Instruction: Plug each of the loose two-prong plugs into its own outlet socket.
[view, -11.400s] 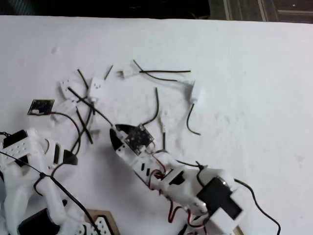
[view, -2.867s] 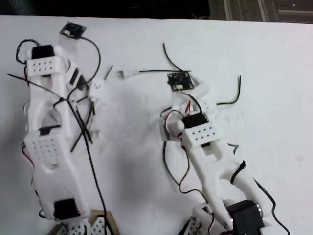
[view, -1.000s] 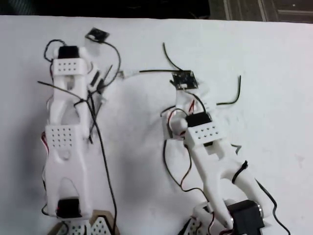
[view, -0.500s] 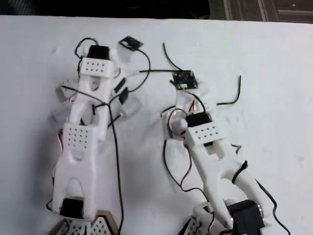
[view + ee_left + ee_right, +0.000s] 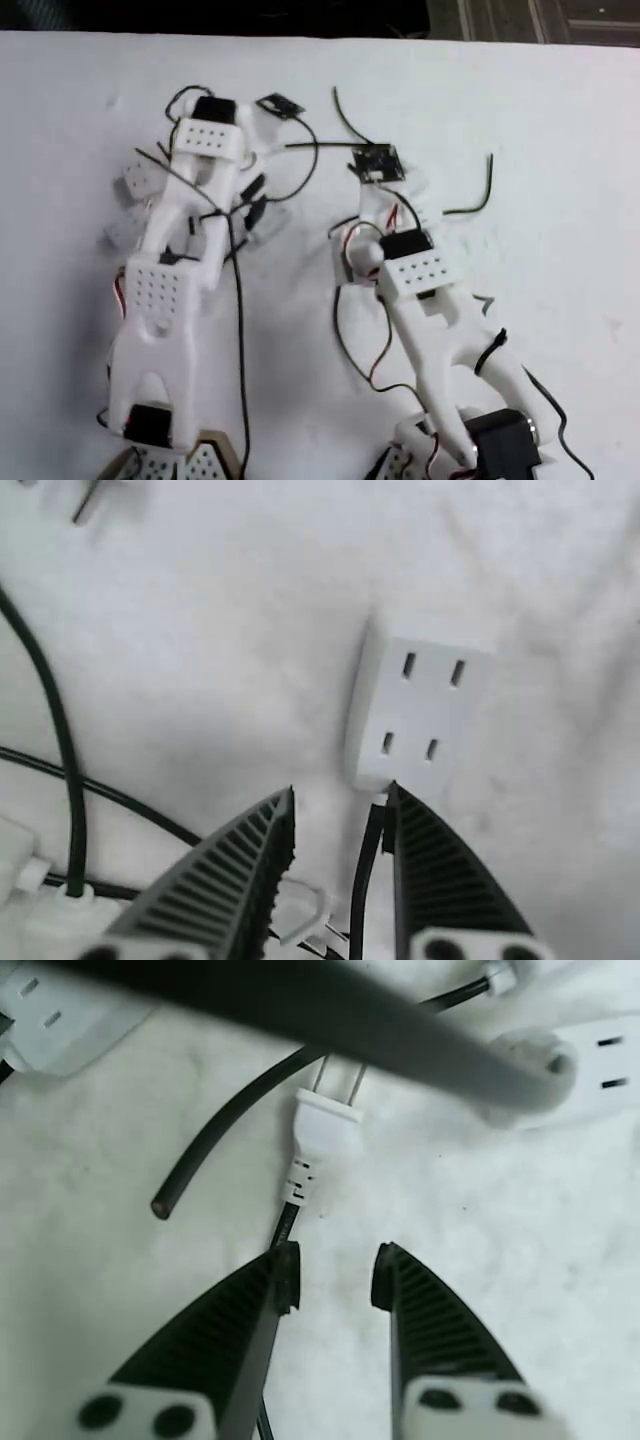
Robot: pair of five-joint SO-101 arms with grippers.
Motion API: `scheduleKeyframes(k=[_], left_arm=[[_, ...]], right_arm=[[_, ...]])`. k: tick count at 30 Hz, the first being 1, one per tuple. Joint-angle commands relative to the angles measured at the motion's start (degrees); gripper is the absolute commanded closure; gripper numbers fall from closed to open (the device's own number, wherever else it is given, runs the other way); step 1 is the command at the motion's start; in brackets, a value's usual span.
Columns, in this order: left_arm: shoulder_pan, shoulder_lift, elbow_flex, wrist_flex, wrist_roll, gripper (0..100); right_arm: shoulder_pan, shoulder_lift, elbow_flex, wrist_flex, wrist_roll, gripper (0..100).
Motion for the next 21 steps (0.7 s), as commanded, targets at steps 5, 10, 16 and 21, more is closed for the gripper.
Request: scheduleKeyframes(k=[5, 10, 16, 21], left_arm=[[-0.92, -13.49, 5.45, 0.09, 0.35, 73], [0.48, -9.71, 8.35, -3.69, -3.25, 71], [1.54, -1.80, 5.89, -6.68, -4.92, 71], [1.71, 4.18, -0.79, -5.01, -5.10, 75]], right_arm=[[0.75, -2.24, -0.35, -0.57, 0.18, 87.4], [0.75, -2.24, -0.35, -0.57, 0.18, 87.5], [0.75, -2.24, -0.35, -0.57, 0.18, 87.5], [0.75, -2.24, -0.35, -0.57, 0.18, 87.5]])
